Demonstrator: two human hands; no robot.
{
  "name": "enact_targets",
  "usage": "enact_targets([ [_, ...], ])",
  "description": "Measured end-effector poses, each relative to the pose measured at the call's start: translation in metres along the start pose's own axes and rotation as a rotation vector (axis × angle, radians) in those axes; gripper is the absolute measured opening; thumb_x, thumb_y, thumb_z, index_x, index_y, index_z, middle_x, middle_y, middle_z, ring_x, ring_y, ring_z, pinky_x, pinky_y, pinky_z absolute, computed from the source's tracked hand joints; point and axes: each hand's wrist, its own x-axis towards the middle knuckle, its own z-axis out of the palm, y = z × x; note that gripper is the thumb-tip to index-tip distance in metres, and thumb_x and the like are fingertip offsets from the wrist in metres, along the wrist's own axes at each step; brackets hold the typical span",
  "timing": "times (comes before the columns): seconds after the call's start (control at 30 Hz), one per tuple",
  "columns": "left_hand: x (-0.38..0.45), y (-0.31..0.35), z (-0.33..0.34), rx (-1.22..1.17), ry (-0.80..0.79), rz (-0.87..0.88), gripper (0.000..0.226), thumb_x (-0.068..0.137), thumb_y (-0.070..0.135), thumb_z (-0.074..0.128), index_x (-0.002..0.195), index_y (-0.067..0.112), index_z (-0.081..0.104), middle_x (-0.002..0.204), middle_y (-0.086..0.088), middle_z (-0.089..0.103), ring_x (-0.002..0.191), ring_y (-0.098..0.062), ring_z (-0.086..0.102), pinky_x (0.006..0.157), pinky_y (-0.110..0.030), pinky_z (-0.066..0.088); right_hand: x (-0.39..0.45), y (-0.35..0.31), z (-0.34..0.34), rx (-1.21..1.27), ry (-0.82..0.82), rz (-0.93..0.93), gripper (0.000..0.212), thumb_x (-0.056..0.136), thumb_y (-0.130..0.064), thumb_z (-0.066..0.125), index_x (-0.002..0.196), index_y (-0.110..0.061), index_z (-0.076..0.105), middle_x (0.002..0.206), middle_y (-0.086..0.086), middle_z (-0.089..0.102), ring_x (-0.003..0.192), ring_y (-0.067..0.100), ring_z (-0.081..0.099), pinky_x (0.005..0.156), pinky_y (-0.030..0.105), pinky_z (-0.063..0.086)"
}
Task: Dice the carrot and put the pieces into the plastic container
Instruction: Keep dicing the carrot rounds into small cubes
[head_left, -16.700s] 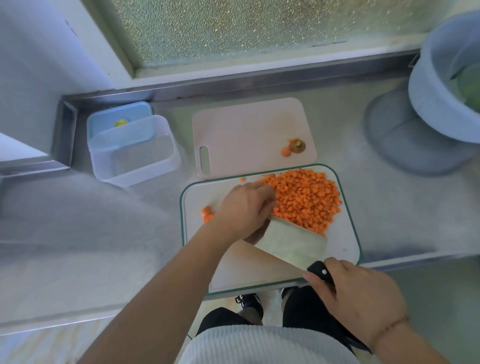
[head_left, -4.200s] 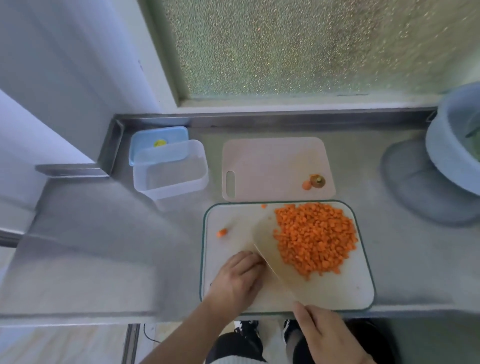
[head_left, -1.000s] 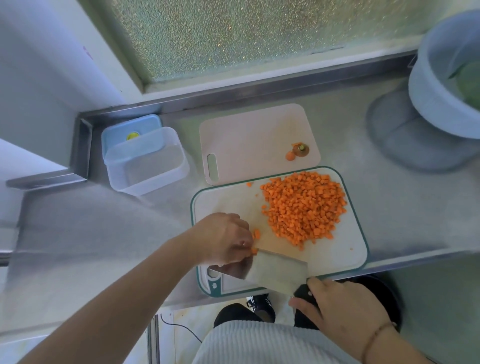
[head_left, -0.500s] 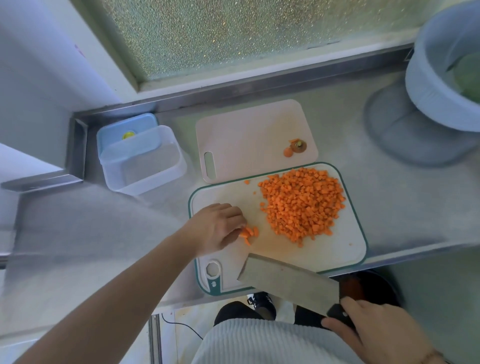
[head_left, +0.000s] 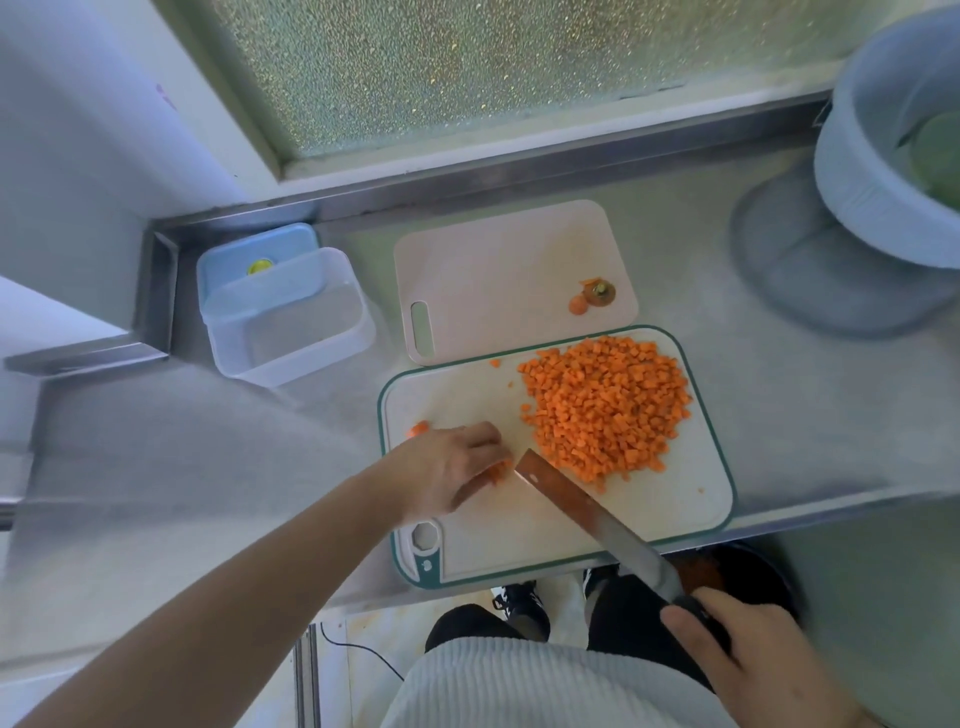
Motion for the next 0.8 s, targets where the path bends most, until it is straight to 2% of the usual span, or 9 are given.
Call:
enact_targets([
  [0.07,-0.001,0.013,0.004,-0.087,0.049,-0.16,0.028,0.096,0.02,0.065,0.121,0.008,0.067,0.116,-0.008,0.061,0.086,-0.027,0.066,0.077,-0.034,0.056,0.007,-0.01,0.007,0.137,-0.067,0.025,0.064,0.068,-0.078,0.027,0.063,-0.02,0.054,0.052,-0.013,0.057,0.051,0.004,0.054,0.052,0.02,0.038],
  [0.17,-0.004,0.036,0.018,-0.211,0.161,-0.465,0.032,0.093,0.021,0.07,0.123,0.01,0.068,0.115,-0.003,0.06,0.09,-0.021,0.062,0.09,-0.031,0.051,0.018,-0.021,0.022,0.315,-0.119,0.049,0.058,0.071,-0.073,0.038,0.059,-0.017,0.048,0.049,0.001,0.044,0.047,0.008,0.04,0.055,0.034,0.035],
  [0.23,-0.004,0.047,0.027,-0.268,0.258,-0.592,0.029,0.088,0.021,0.076,0.114,0.01,0.071,0.106,-0.002,0.062,0.083,-0.019,0.059,0.085,-0.035,0.052,0.024,-0.029,0.03,0.392,-0.147,0.058,0.061,0.074,-0.073,0.039,0.06,-0.014,0.046,0.05,-0.001,0.037,0.048,0.01,0.035,0.054,0.032,0.03],
  [0.33,-0.002,0.054,0.035,-0.315,0.36,-0.7,0.027,0.079,0.021,0.084,0.102,0.01,0.075,0.095,0.001,0.063,0.076,-0.019,0.059,0.076,-0.032,0.053,0.03,-0.041,0.036,0.387,-0.117,0.02,0.055,0.079,-0.066,0.037,0.06,-0.015,0.047,0.05,-0.003,0.042,0.047,0.005,0.037,0.055,0.026,0.034],
  [0.47,-0.001,0.057,0.039,-0.348,0.463,-0.648,0.024,0.068,0.02,0.085,0.088,0.012,0.075,0.082,0.003,0.062,0.064,-0.017,0.057,0.062,-0.032,0.055,0.033,-0.05,0.04,0.315,-0.159,-0.045,0.05,0.084,-0.061,0.034,0.059,-0.019,0.046,0.05,-0.007,0.046,0.049,0.005,0.043,0.055,0.026,0.036],
  [0.6,-0.005,0.051,0.042,-0.306,0.451,-0.616,0.041,0.065,0.028,0.092,0.096,0.01,0.072,0.09,0.0,0.063,0.067,-0.022,0.06,0.063,-0.039,0.058,0.034,-0.049,0.038,0.34,-0.129,-0.012,0.053,0.082,-0.062,0.034,0.058,-0.016,0.045,0.05,-0.003,0.045,0.047,0.005,0.041,0.054,0.027,0.036],
  [0.7,-0.013,0.05,0.045,-0.148,0.486,-0.47,0.044,0.079,0.045,0.078,0.107,0.013,0.069,0.106,-0.003,0.064,0.084,-0.022,0.065,0.073,-0.033,0.058,0.031,-0.049,0.032,0.364,-0.133,-0.023,0.051,0.082,-0.062,0.034,0.057,-0.019,0.044,0.05,-0.004,0.044,0.049,0.005,0.041,0.055,0.025,0.035],
  [0.8,-0.02,0.044,0.052,-0.01,0.558,-0.235,0.026,0.09,0.028,0.074,0.106,0.007,0.072,0.111,-0.008,0.067,0.096,-0.027,0.063,0.087,-0.035,0.054,0.026,-0.053,0.028,0.367,-0.173,-0.036,0.046,0.083,-0.06,0.037,0.058,-0.023,0.047,0.052,-0.009,0.051,0.053,0.004,0.047,0.057,0.017,0.035],
])
